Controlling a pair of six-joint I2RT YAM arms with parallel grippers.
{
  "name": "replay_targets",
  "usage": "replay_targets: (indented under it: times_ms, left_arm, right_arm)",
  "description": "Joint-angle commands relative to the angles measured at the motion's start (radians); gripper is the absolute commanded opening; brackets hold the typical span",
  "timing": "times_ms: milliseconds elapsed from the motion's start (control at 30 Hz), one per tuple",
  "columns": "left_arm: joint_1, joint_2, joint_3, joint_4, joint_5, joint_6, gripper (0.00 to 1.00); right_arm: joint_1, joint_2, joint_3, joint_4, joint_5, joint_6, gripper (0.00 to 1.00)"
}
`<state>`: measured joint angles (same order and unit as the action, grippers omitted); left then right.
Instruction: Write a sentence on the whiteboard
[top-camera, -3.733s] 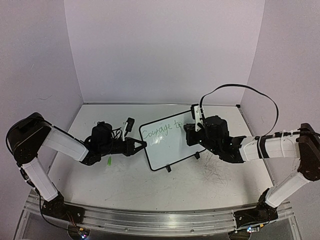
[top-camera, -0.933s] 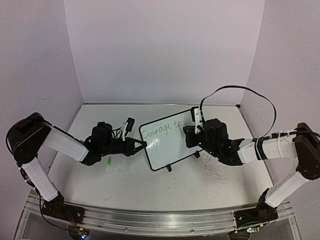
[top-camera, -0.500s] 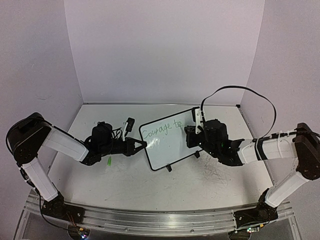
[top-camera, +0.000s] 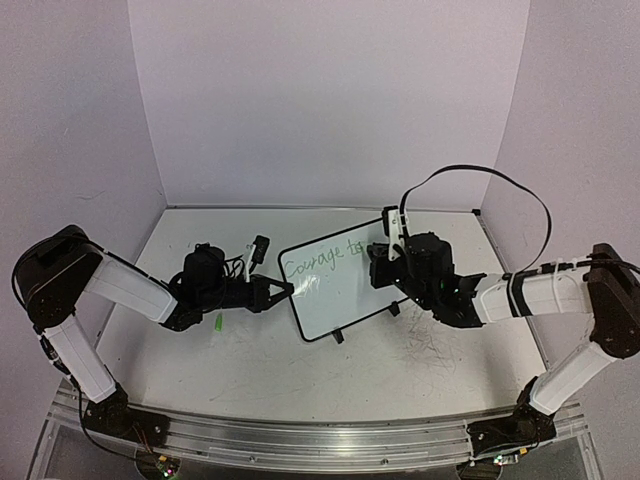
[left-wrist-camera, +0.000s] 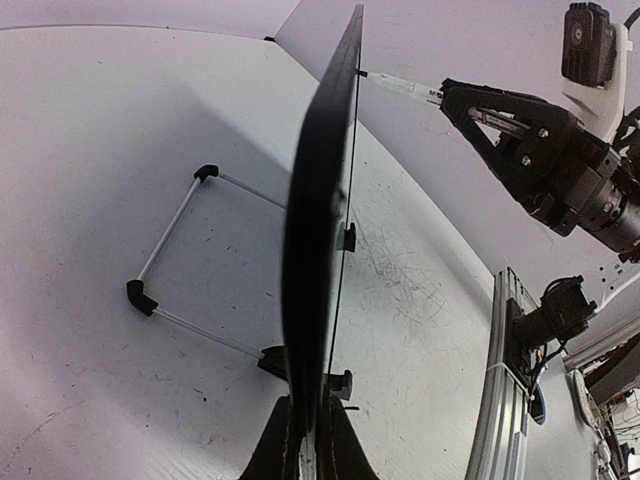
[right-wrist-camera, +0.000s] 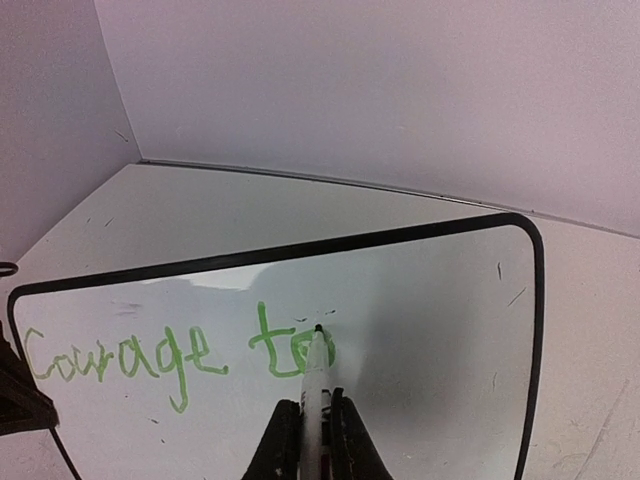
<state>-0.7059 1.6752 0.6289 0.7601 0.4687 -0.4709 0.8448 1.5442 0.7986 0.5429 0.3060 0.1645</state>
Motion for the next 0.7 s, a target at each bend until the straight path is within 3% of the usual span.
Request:
replay_targets:
  times_ms: [0, 200, 433, 667]
  left_arm:
    - [0.000, -0.003, 0.011, 0.010, -0.004, 0.023, 0.03]
    - [0.000, -0.012, 0.004, 0.011, -0.011, 0.025, 0.03]
    - [0.000, -0.016, 0.006, 0.010, -0.014, 0.021, 0.04]
    - [-0.001, -0.034, 0.023, 0.012, -0.001, 0.002, 0.17]
  right_arm:
    - [-0.005, 0.020, 0.035, 0.016, -0.037, -0.007, 0.00]
    - [0.005, -0.076, -0.014, -0.031, -0.070, 0.021, 0.00]
    - [-0.012, -0.331, -0.089, -0.069, 0.058, 0.008, 0.00]
    - [-0.042, -0.369, -0.128, -0.095, 0.188, -0.056, 0.00]
